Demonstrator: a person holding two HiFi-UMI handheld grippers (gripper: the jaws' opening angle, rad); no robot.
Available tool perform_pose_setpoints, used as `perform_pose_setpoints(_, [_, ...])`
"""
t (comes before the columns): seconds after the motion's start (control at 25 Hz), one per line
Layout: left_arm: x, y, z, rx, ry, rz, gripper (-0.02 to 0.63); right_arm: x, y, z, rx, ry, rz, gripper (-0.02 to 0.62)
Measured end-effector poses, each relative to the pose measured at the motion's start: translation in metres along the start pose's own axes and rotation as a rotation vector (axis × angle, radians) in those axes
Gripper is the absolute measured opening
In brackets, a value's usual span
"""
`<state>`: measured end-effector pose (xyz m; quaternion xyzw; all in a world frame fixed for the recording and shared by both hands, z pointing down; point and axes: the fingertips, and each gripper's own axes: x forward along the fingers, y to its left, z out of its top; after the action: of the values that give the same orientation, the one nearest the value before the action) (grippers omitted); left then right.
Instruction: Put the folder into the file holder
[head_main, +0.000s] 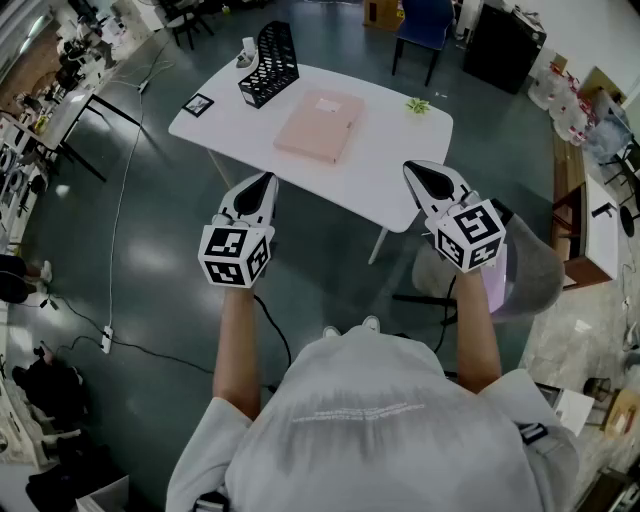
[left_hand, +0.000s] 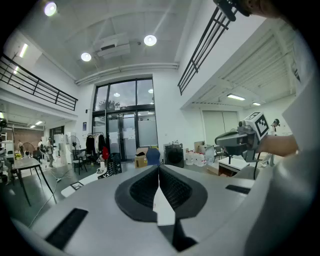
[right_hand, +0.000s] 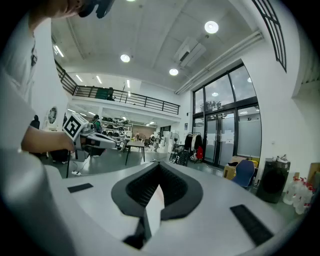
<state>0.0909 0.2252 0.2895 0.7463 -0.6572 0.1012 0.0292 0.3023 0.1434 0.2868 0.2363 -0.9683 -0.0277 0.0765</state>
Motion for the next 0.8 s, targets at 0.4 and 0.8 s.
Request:
perform_pose_setpoints(0.4, [-0.006,0.002,0.003,0.008,-0.008,0.001,0.017,-0.007,-0.001,0.005,0.038,-0.047,-0.01,0.023])
perform_pose_setpoints(0.8, [-0.013,0.001,-0.009,0.047,0.019,-0.01,0.329,-0.008,0.02,0.001,0.093,-0.034,0.057,0.299])
